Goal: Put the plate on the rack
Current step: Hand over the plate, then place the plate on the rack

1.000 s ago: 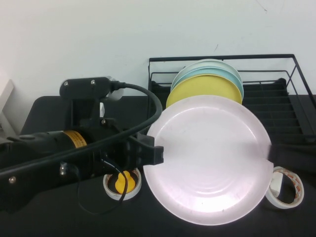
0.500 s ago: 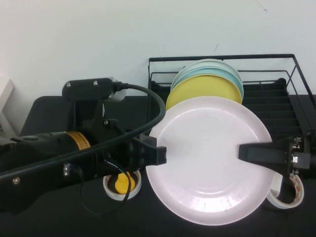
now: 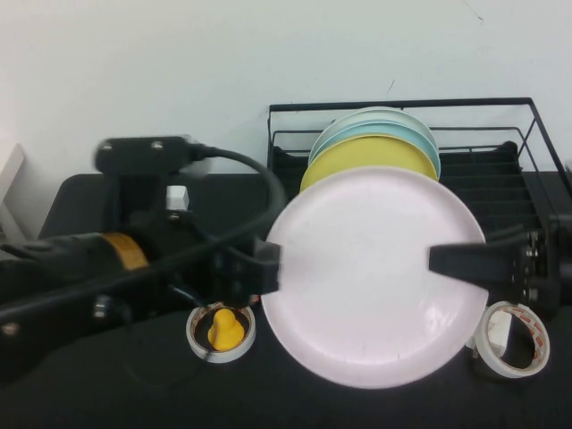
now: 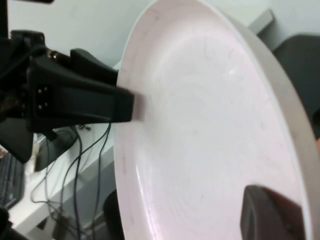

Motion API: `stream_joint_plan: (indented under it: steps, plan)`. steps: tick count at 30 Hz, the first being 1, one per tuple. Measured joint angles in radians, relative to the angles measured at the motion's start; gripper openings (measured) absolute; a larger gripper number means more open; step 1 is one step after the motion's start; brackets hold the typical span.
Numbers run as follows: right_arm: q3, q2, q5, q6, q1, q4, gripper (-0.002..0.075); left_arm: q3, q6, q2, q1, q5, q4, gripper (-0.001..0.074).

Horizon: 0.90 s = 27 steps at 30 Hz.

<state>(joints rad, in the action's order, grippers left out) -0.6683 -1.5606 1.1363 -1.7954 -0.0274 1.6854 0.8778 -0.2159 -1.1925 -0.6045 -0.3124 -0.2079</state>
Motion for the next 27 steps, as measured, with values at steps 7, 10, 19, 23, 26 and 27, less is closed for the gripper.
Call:
stream_joint_plan:
  steps: [7, 10, 19, 23, 26, 27]
  plan:
    - [-0.193, -0.001, -0.049, -0.061, -0.002, -0.049, 0.0112, -0.016, -0.052, 0.143, 0.117, -0.177, 0.122, 0.0281]
    - [-0.313, -0.001, -0.108, -0.071, -0.002, -0.112, 0.0112, -0.079, -0.075, 0.254, 0.145, -0.19, 0.155, 0.0161]
    - [-0.654, -0.031, -0.187, -0.238, -0.002, -0.277, 0.0112, -0.33, -0.24, 0.589, 0.152, -0.152, 0.187, 0.0004]
    - [-0.766, -0.093, -0.135, -0.298, -0.002, -0.335, 0.0112, -0.41, -0.314, 0.69, 0.152, -0.146, 0.187, 0.0]
    - [-0.843, -0.165, -0.121, -0.303, -0.002, -0.35, 0.0112, -0.441, -0.369, 0.745, 0.152, -0.167, 0.191, 0.0]
    - [-0.868, -0.194, -0.119, -0.303, -0.002, -0.355, 0.0112, -0.447, -0.395, 0.761, 0.152, -0.176, 0.191, 0.0]
